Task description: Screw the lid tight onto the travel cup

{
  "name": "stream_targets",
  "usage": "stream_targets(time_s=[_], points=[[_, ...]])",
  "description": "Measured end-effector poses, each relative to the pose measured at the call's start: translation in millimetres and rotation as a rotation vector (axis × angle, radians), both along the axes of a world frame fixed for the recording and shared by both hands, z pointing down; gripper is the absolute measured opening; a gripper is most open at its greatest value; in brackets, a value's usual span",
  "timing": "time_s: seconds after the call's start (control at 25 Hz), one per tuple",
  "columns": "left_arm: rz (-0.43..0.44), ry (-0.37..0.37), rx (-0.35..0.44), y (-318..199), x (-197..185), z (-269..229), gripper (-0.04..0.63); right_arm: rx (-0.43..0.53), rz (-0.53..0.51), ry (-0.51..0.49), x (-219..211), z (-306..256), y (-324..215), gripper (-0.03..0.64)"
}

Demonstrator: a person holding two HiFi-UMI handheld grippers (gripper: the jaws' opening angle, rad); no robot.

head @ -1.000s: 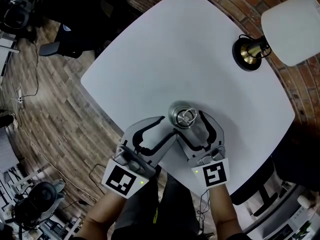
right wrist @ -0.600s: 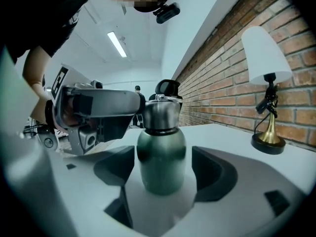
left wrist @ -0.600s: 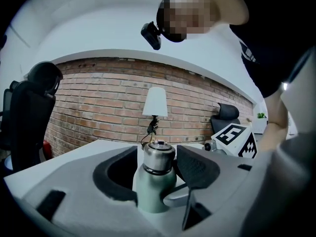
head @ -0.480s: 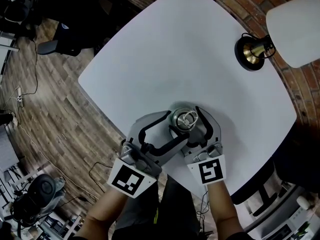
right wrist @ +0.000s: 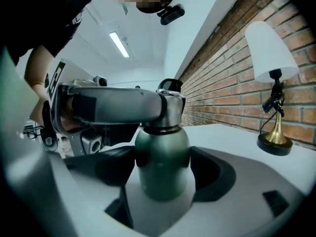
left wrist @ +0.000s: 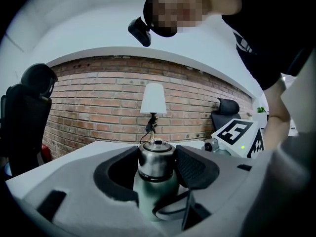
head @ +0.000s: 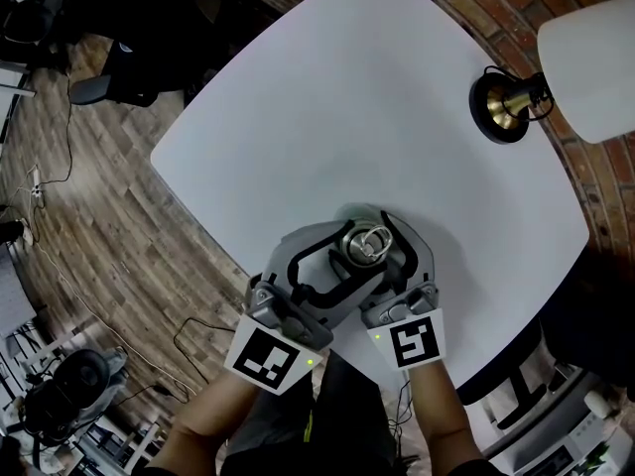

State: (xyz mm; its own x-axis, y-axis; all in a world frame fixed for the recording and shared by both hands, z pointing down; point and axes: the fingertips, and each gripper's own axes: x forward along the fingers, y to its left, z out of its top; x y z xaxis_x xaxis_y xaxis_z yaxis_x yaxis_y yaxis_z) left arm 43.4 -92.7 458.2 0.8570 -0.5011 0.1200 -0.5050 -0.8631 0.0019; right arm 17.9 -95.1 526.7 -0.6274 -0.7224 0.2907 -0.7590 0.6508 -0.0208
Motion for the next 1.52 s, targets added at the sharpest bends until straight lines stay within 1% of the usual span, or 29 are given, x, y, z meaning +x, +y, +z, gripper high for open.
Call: stream_targets(time_s=[0.08, 0.12, 0.2, 0.28, 0.44, 0.56, 0.68, 0.8, 0.92, 1.0, 1.08, 1.12, 1.16, 1.2, 1.28, 1.36, 1.44, 1.52], points=[[0.008, -0.001, 0.002, -0.7, 0.5, 0.1, 0.236, 0.000, -0.001, -0.005, 0.3, 0.0, -0.7, 0.328], [0.028, -0.001, 0.004, -0.2, 1.1, 0.2, 0.235, -0.001, -0.002, -0.007, 0.4, 0.2, -1.0, 0.328], [0.096, -0.006, 0.013, 1.3, 1.9, 0.8, 0.235, -0.002, -0.003, -0.008, 0.3, 0.9, -1.0, 0.328], [0.186, -0.009, 0.019, 3.3, 2.7, 1.6, 0.235, -0.009, -0.002, -0.008, 0.9, 2.5, -0.2, 0.328], [0.399, -0.029, 0.041, 8.6, 1.2, 1.1, 0.235, -0.025, 0.001, -0.015, 0.4, 2.9, 1.9, 0.328], [0.525, -0.024, 0.025, 8.7, 0.9, -0.3, 0.241, -0.030, -0.003, -0.016, -0.3, 2.5, 1.7, 0.328], [0.603, -0.016, -0.006, 9.3, 1.5, -0.4, 0.244, -0.038, -0.024, -0.013, -0.9, 2.4, 2.3, 0.328], [0.668, -0.031, -0.011, 10.4, 2.9, -1.7, 0.244, -0.047, -0.050, -0.007, -0.8, 3.2, 3.6, 0.328], [0.714, -0.041, -0.026, 10.7, 3.9, -1.4, 0.247, -0.033, -0.060, -0.012, -1.6, 1.5, 2.8, 0.328], [0.703, -0.036, -0.044, 10.6, 3.5, -0.3, 0.249, -0.037, -0.054, -0.014, -1.9, 2.3, 3.5, 0.328], [0.660, -0.037, -0.042, 8.8, 2.4, 1.1, 0.252, -0.043, -0.045, -0.018, -2.1, 3.4, 3.8, 0.328], [0.631, -0.035, -0.039, 7.3, 1.7, 1.6, 0.266, -0.044, -0.042, -0.020, -2.0, 3.6, 3.4, 0.328], [0.600, -0.027, -0.041, 6.2, 0.8, 1.8, 0.318, -0.043, -0.039, -0.023, -1.7, 3.8, 3.1, 0.328], [0.569, -0.012, -0.049, 5.6, -0.8, 1.3, 0.335, -0.044, -0.034, -0.028, -1.2, 4.0, 3.0, 0.328], [0.488, 0.028, -0.070, 4.0, -5.9, -2.1, 0.345, -0.045, -0.026, -0.038, -0.7, 4.5, 2.7, 0.328], [0.380, 0.045, -0.063, -0.1, -9.0, -6.3, 0.345, -0.047, -0.024, -0.041, -0.6, 5.2, 2.0, 0.328], [0.270, 0.023, -0.055, -2.6, -8.9, -5.1, 0.345, -0.050, -0.022, -0.040, 0.2, 5.8, 1.4, 0.328], [0.180, 0.004, -0.066, -0.6, -7.7, -0.7, 0.345, -0.051, -0.017, -0.046, 0.6, 5.4, 1.0, 0.328]])
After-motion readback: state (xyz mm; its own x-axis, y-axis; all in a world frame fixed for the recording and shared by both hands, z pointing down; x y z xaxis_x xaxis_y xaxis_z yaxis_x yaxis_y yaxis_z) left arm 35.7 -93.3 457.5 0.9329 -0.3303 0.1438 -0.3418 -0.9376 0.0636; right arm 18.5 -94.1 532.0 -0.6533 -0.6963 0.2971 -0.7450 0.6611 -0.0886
